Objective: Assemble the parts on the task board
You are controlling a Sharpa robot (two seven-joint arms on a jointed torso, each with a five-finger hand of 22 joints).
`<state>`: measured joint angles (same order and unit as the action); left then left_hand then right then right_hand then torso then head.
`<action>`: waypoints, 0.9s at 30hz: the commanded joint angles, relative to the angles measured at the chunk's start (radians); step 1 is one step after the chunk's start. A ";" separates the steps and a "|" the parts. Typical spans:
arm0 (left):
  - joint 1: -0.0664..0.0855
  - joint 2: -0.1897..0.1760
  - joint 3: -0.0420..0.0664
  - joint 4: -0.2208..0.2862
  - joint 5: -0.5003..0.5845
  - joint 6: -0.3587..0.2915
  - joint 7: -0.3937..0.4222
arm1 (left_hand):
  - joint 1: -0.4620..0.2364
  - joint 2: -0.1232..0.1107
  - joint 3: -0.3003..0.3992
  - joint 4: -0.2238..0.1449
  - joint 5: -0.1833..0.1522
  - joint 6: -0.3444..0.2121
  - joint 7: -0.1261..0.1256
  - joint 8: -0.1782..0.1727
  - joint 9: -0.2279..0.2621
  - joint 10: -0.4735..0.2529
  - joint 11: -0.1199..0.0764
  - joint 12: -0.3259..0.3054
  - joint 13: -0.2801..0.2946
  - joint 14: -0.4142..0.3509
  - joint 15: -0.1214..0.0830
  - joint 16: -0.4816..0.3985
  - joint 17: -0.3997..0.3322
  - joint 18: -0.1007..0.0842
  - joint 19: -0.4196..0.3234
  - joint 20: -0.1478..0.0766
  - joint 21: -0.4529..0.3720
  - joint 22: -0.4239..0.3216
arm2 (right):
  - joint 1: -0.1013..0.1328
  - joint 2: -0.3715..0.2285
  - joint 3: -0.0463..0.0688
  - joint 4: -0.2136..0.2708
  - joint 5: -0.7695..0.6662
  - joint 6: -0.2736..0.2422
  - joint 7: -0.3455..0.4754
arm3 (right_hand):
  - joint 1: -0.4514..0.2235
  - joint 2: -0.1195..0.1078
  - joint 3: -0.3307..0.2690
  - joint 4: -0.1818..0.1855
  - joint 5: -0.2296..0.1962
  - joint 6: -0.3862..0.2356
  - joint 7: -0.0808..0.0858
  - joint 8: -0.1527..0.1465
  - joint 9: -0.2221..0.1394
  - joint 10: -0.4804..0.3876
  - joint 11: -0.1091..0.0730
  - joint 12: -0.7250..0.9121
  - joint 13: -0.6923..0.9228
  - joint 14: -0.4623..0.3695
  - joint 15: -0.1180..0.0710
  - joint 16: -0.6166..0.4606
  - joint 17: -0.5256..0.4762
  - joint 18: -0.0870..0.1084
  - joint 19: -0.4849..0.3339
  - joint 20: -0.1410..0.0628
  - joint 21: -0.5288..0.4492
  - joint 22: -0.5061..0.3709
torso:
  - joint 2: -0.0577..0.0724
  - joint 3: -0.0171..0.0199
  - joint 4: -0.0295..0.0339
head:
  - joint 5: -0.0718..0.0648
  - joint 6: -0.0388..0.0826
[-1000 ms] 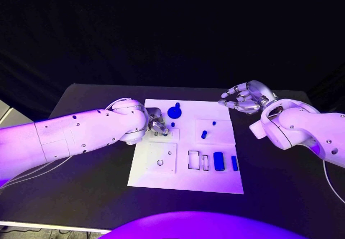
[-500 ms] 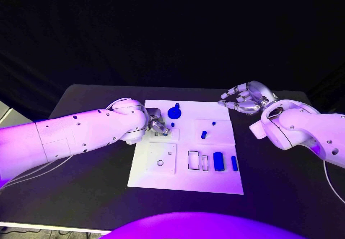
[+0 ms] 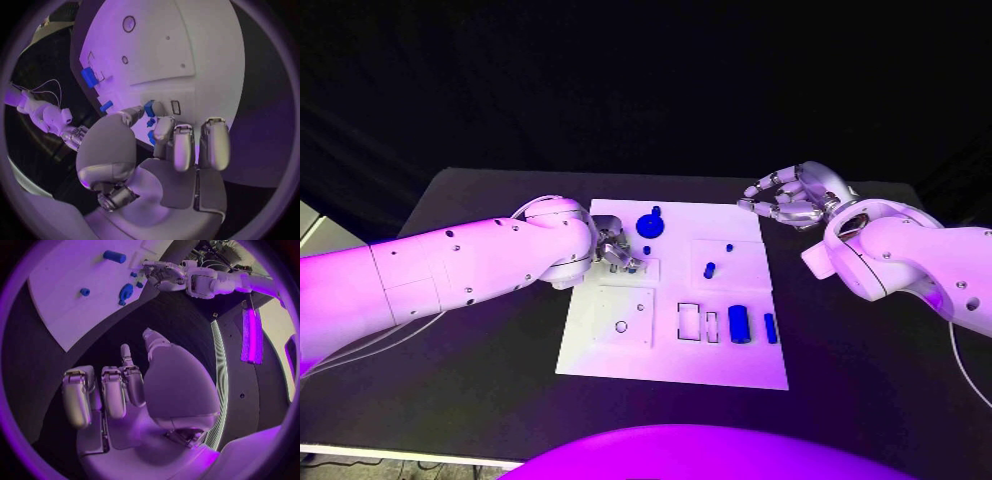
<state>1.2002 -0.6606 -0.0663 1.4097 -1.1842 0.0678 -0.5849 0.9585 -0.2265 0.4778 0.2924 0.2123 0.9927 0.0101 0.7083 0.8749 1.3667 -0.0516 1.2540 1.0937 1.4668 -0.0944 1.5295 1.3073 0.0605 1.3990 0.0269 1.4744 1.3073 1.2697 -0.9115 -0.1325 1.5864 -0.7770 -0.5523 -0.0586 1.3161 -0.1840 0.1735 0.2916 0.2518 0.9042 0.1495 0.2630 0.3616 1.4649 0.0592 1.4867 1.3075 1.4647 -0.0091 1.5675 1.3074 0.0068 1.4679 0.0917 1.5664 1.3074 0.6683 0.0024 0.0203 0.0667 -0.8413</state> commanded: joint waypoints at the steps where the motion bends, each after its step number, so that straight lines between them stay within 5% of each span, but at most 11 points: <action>1: -0.005 -0.001 -0.002 -0.002 0.003 0.024 -0.009 | -0.018 -0.002 -0.031 0.001 -0.007 0.002 0.001 -0.004 -0.001 0.003 0.000 0.003 0.001 0.082 -0.005 0.000 0.179 -0.007 -0.001 -0.004 -0.004 0.047 | -0.001 0.000 0.000 0.001 -0.006 0.006 0.005 | -0.017 -0.002 -0.010 0.001 -0.001 -0.004 -0.001 -0.003 -0.002 0.032 0.008 -0.005 0.193 0.106 0.004 0.003 0.263 -0.007 0.103 0.008 0.004 0.263 | 0.001 -0.0001 0.0001 | 0.000 0.001; 17: -0.005 -0.010 0.005 0.004 -0.010 0.010 -0.011 | -0.036 0.015 -0.092 0.001 -0.031 0.003 -0.001 -0.005 0.000 0.004 -0.002 0.004 0.003 0.083 -0.006 0.001 0.181 -0.008 -0.001 -0.004 -0.004 0.048 | -0.001 -0.001 0.000 -0.001 -0.006 0.004 0.004 | -0.046 0.001 -0.021 0.001 -0.002 -0.005 -0.002 -0.001 -0.004 0.031 0.008 -0.007 0.191 0.105 0.004 0.002 0.261 -0.007 0.103 0.007 0.004 0.263 | 0.001 0.0014 -0.0004 | 0.000 0.002; 27: -0.003 -0.026 0.030 0.022 -0.002 0.023 -0.013 | -0.034 0.017 -0.093 0.001 -0.031 0.003 -0.001 -0.005 0.001 0.004 -0.002 0.005 0.005 0.083 -0.006 0.002 0.182 -0.007 -0.001 -0.004 -0.005 0.047 | -0.001 -0.003 0.000 -0.002 -0.006 0.005 0.004 | -0.048 0.002 -0.022 0.001 -0.002 -0.005 -0.002 -0.001 -0.004 0.030 0.008 -0.007 0.191 0.105 0.004 0.001 0.260 -0.007 0.103 0.007 0.004 0.263 | -0.001 0.0012 -0.0004 | 0.000 0.003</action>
<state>1.1959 -0.6867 -0.0380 1.4263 -1.1879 0.0699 -0.5927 0.9260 -0.2161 0.3890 0.2939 0.1833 0.9937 0.0089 0.7024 0.8751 1.3667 -0.0515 1.2540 1.0975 1.4668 -0.0944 1.5295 1.3081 0.0605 1.3990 0.0269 1.4744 1.3073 1.2693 -0.9140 -0.1326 1.5843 -0.7772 -0.5531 -0.0593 1.2747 -0.1829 0.1558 0.2923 0.2518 0.9042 0.1495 0.2630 0.3586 1.4649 0.0592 1.4829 1.3074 1.4647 -0.0091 1.5675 1.3081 0.0067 1.4679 0.0917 1.5664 1.3080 0.6683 0.0035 0.0197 0.0666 -0.8390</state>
